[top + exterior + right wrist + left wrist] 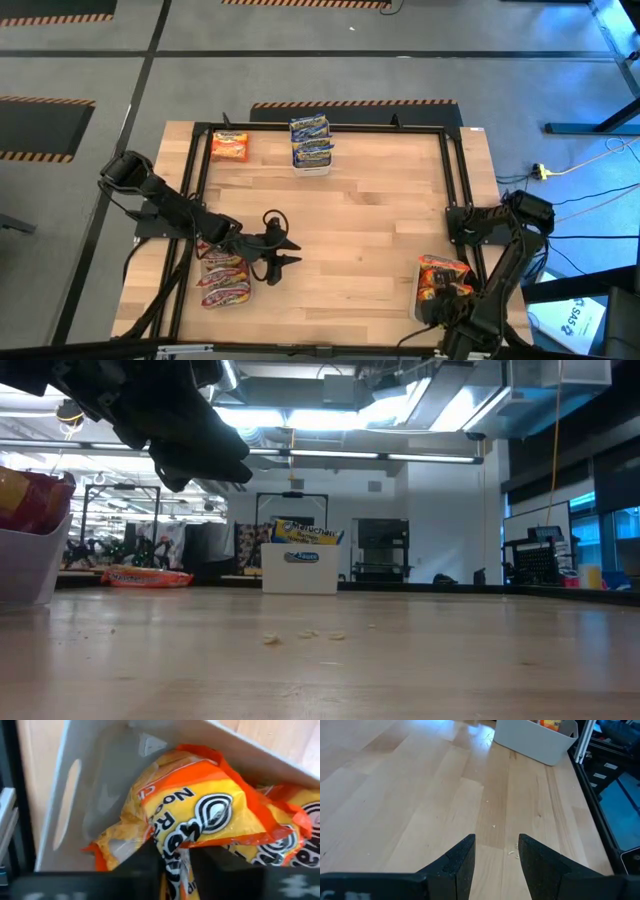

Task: Sort Maruchan noodles
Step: Put the orange noodle pack into the gray bin

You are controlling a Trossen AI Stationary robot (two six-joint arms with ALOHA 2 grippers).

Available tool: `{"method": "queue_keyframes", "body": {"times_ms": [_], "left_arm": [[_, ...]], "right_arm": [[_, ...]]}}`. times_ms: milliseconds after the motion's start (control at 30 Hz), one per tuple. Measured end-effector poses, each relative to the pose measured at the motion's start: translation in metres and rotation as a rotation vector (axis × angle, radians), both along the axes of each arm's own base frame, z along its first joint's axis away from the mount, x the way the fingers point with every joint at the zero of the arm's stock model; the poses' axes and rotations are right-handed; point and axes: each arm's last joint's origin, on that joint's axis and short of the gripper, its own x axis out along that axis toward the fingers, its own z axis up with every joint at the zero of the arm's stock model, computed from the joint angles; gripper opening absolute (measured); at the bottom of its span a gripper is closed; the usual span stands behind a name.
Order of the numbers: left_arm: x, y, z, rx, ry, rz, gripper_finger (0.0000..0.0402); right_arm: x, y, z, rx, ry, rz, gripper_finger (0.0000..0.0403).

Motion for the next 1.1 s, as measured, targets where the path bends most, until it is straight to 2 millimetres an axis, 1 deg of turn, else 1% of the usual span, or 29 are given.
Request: {"method": "queue_keyframes", "body": {"times_ms": [100,167,200,300,400,500,567,667,733,800,933,1000,1100], "left_arm": [[0.000,-0.001,0.000,-0.001,0.001,-0.006,0.0144],[0.000,-0.001,0.000,-0.001,0.001,-0.007,0.0144],[0.000,-0.001,0.000,-0.001,0.001,-0.007,0.0144],[0.000,-0.001,0.000,-0.001,0.001,-0.007,0.0144],[0.000,-0.001,0.000,-0.001,0.001,-0.008,0.0144],[0.000,-0.001,0.000,-0.009,0.000,-0.004,0.0144],[-0.001,0.000,0.003,-0.024,-0.003,-0.012,0.0144],[-0.004,0.005,0.013,-0.028,-0.028,-0.024,0.0144],[-0.008,0.011,0.022,-0.031,-0.037,-0.011,0.0144],[-0.016,0.020,0.032,-0.026,-0.025,0.009,0.0144],[-0.037,0.046,0.051,0.012,0.010,0.106,0.0144],[-0.048,0.065,0.058,0.040,0.028,0.206,0.0144],[-0.065,0.096,0.063,0.061,0.078,0.372,0.0144]], "right_arm": [[0.000,0.000,0.000,0.003,0.002,-0.003,0.0126],[-0.001,0.000,0.004,0.007,0.024,-0.022,0.0157],[-0.002,0.000,0.009,0.008,0.033,-0.031,0.0171],[0.006,-0.001,0.029,0.017,0.043,-0.084,0.0200],[0.019,-0.002,0.053,0.034,0.012,-0.118,0.0214],[0.039,-0.005,0.074,0.054,-0.123,-0.158,0.0218],[0.054,-0.007,0.084,0.060,-0.271,-0.172,0.0218],[0.078,-0.011,0.087,0.046,-0.487,-0.173,0.0218],[0.093,-0.013,0.083,0.046,-0.596,-0.164,0.0218],[0.103,-0.016,0.070,0.051,-0.632,-0.127,0.0218],[0.118,-0.026,0.031,0.051,-0.708,-0.141,0.0218],[0.124,-0.035,0.008,0.080,-0.732,-0.171,0.0218],[0.133,-0.049,-0.022,0.165,-0.828,-0.232,0.0218]]}}
